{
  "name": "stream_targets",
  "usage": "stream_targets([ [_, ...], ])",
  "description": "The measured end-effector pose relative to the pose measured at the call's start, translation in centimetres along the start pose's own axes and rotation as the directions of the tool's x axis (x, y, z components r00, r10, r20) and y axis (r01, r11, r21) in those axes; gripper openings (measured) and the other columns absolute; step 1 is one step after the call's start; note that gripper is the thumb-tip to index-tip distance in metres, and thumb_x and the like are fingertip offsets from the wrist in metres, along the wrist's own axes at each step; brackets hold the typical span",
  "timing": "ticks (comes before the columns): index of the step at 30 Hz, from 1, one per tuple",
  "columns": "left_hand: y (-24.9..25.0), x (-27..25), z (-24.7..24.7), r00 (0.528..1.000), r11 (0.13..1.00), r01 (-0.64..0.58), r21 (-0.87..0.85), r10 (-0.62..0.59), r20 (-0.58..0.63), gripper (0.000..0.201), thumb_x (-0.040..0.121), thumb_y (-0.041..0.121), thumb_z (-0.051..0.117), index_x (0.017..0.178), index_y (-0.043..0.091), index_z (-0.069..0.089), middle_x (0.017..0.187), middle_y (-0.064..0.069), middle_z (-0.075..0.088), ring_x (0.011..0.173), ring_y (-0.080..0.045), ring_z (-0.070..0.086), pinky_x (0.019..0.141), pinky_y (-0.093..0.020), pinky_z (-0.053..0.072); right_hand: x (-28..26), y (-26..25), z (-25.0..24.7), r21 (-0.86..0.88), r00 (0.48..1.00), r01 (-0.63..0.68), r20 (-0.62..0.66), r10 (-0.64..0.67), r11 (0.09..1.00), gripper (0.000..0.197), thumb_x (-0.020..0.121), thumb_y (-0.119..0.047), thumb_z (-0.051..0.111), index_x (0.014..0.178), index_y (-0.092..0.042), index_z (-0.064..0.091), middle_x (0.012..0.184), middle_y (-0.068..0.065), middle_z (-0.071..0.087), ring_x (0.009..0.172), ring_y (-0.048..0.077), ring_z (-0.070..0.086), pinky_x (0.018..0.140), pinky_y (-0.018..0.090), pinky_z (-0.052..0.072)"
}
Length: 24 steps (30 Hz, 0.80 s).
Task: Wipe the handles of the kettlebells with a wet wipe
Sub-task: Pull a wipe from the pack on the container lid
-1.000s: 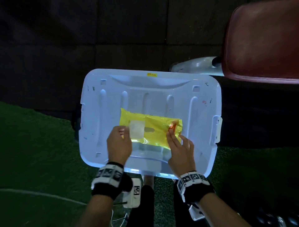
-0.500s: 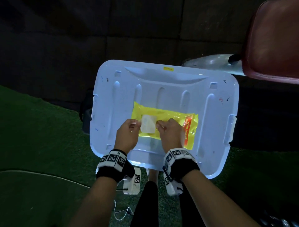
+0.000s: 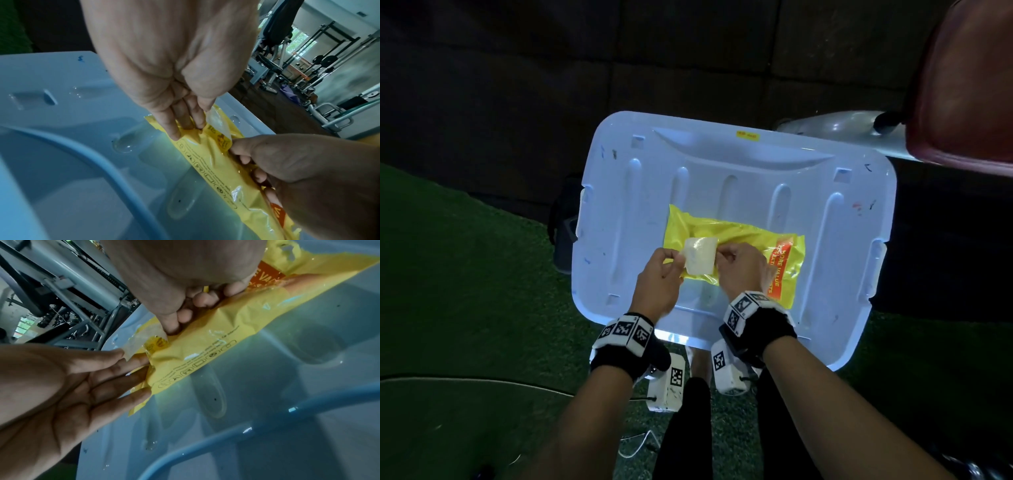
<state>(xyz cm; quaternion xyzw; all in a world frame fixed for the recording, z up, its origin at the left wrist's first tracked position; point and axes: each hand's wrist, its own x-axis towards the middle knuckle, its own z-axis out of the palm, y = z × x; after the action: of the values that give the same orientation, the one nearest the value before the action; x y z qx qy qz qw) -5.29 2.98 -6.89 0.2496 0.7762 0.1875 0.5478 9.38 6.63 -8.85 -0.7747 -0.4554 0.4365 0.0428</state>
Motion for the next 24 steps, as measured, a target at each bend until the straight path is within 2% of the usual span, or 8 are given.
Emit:
stream_targets([
  [3,0.1,0.0,-0.3,1.000,1.000,0.011,-0.006,-0.011,-0.003,0.013,0.102,0.040,0.060,0.092,0.032,0.059,0.095,-0.002,0.073,0.088,-0.019,0.070,0.102,-0.051,0.055,-0.3,0.1,-0.2,-0.049,0.999,0.025,0.021,-0.024,0.998,0.016,0.095,-0.036,0.062,0.098,-0.031,0.077,0.095,-0.009,0.073,0.089,0.018,0.059,0.097,0.040,0.034],
  [7,0.6,0.0,-0.7,1.000,1.000,0.002,0.004,-0.002,0.011,0.016,0.097,0.047,0.060,0.093,0.031,0.059,0.100,-0.008,0.074,0.095,-0.023,0.072,0.102,-0.051,0.055,-0.5,1.9,-2.2,0.190,0.993,0.108,0.037,-0.117,0.976,0.009,0.095,-0.025,0.066,0.092,-0.026,0.074,0.096,0.002,0.069,0.089,0.020,0.064,0.079,0.030,0.044],
  [11,0.9,0.3,-0.7,1.000,1.000,0.005,0.003,-0.005,0.009,0.032,0.079,0.065,0.058,0.091,0.036,0.060,0.099,-0.005,0.077,0.098,-0.024,0.075,0.099,-0.053,0.056,-1.8,3.8,-5.9,0.495,0.991,0.107,0.017,-0.132,0.863,0.021,0.097,-0.012,0.066,0.085,-0.030,0.063,0.099,-0.006,0.067,0.086,-0.001,0.061,0.078,0.025,0.048],
  [15,1.2,0.0,-0.5,1.000,1.000,0.015,0.009,-0.014,-0.015,0.025,0.077,0.066,0.057,0.085,0.043,0.061,0.094,0.003,0.077,0.098,-0.026,0.074,0.097,-0.055,0.056,-3.1,6.0,-9.9,0.668,0.988,0.126,-0.018,-0.154,0.733,0.016,0.102,-0.014,0.057,0.088,-0.022,0.054,0.127,0.000,0.070,0.104,0.017,0.068,0.079,0.037,0.059],
  [17,1.5,-0.5,-0.2,0.999,1.000,0.011,0.021,-0.010,-0.043,0.022,0.084,0.057,0.057,0.089,0.036,0.060,0.089,0.006,0.075,0.098,-0.027,0.073,0.097,-0.055,0.056,-3.5,6.6,-10.8,0.662,0.983,0.181,-0.094,-0.159,0.727,0.011,0.096,-0.022,0.056,0.088,-0.022,0.050,0.125,0.001,0.072,0.108,0.013,0.070,0.083,0.040,0.060],
  [19,1.4,-0.9,0.2,0.998,0.999,-0.007,0.043,0.009,-0.057,0.018,0.092,0.050,0.059,0.092,0.033,0.060,0.088,0.008,0.073,0.098,-0.024,0.071,0.098,-0.052,0.056,-3.6,7.1,-10.6,0.556,0.972,0.225,-0.184,-0.146,0.800,0.012,0.097,-0.022,0.060,0.090,-0.025,0.051,0.115,-0.007,0.074,0.097,0.003,0.071,0.083,0.043,0.062],
  [21,1.3,-1.3,0.7,0.997,0.998,-0.029,0.062,0.033,-0.071,0.013,0.100,0.043,0.059,0.093,0.031,0.059,0.089,0.007,0.072,0.097,-0.019,0.069,0.098,-0.046,0.056,-3.6,7.0,-9.3,0.409,0.954,0.270,-0.234,-0.185,0.872,0.016,0.096,-0.013,0.065,0.095,-0.026,0.056,0.106,-0.012,0.073,0.086,-0.004,0.070,0.080,0.037,0.061],
  [24,2.1,-2.3,1.6,0.990,0.982,-0.102,0.157,0.115,-0.079,0.014,0.104,0.036,0.057,0.101,0.022,0.059,0.095,0.005,0.071,0.095,-0.016,0.066,0.081,-0.023,0.052,-2.3,6.8,-6.7,0.222,0.918,0.372,-0.232,-0.322,0.901,0.026,0.088,-0.012,0.075,0.111,-0.020,0.065,0.106,-0.007,0.070,0.083,0.010,0.067,0.081,0.037,0.057],
])
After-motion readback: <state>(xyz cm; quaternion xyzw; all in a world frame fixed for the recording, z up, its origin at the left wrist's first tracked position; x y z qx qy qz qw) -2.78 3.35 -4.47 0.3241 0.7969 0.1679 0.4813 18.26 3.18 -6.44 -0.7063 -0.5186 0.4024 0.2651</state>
